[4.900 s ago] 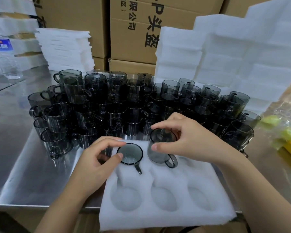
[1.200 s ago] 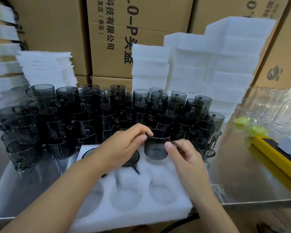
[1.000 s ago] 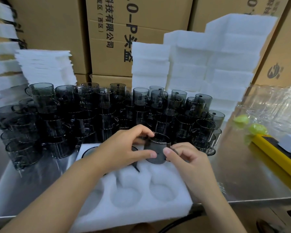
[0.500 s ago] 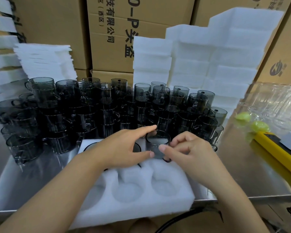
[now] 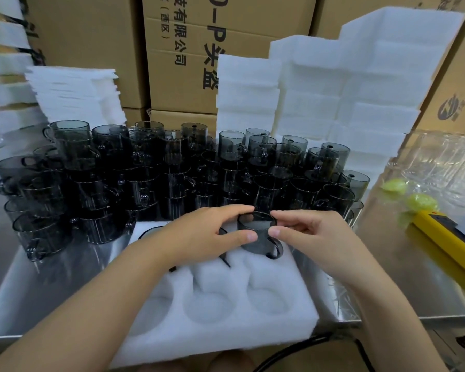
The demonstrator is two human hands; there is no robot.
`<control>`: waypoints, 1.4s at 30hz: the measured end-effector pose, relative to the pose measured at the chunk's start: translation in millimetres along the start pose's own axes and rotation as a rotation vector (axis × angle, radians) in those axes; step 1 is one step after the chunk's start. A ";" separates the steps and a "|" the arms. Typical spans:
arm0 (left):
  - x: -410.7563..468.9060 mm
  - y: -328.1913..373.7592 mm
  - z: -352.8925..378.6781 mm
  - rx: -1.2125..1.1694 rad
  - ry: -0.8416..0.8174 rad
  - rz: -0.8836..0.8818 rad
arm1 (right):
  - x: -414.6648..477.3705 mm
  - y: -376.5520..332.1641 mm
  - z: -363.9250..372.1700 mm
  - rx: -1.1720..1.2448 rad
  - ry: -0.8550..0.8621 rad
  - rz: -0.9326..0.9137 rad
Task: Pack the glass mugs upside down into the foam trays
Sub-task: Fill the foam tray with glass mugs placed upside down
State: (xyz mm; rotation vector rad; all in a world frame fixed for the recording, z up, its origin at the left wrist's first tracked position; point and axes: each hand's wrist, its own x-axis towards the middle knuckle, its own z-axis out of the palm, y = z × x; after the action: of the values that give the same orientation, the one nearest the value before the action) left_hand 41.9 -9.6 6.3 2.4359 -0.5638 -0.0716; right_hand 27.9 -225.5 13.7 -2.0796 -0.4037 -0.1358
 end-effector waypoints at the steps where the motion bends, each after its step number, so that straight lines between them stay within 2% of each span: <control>1: 0.2 -0.8 -0.3 -0.017 -0.001 0.001 | 1.3 -0.4 -0.1 -0.027 0.000 -0.010; 9: 1.7 -2.7 -0.2 -0.083 0.014 0.002 | 4.5 2.3 -1.7 -0.070 -0.035 -0.054; 15: 0.9 3.0 2.5 -0.002 -0.017 -0.031 | 2.9 9.6 -5.6 -0.154 -0.140 0.003; 18: 2.1 3.9 3.1 0.059 0.004 -0.023 | -0.5 10.6 -2.4 -0.138 -0.111 0.000; 21: 3.4 1.9 2.8 0.022 0.012 -0.029 | -0.2 8.8 0.0 -0.114 -0.065 0.022; 29: 8.3 0.4 -2.6 0.184 -0.159 0.040 | -2.2 5.4 4.6 -0.292 -0.061 0.075; 34: 4.5 -1.0 -0.2 0.376 -0.213 0.094 | -11.9 4.7 11.2 -0.295 -0.046 0.072; 42: 11.9 -0.5 0.1 0.322 -0.172 0.074 | -8.4 2.8 13.7 -0.381 -0.001 0.056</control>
State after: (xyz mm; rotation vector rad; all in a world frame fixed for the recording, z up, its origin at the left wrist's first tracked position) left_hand 52.9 -14.2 6.9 2.7346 -0.7947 -0.1721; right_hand 20.1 -217.1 2.2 -2.4634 -0.3390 -0.1895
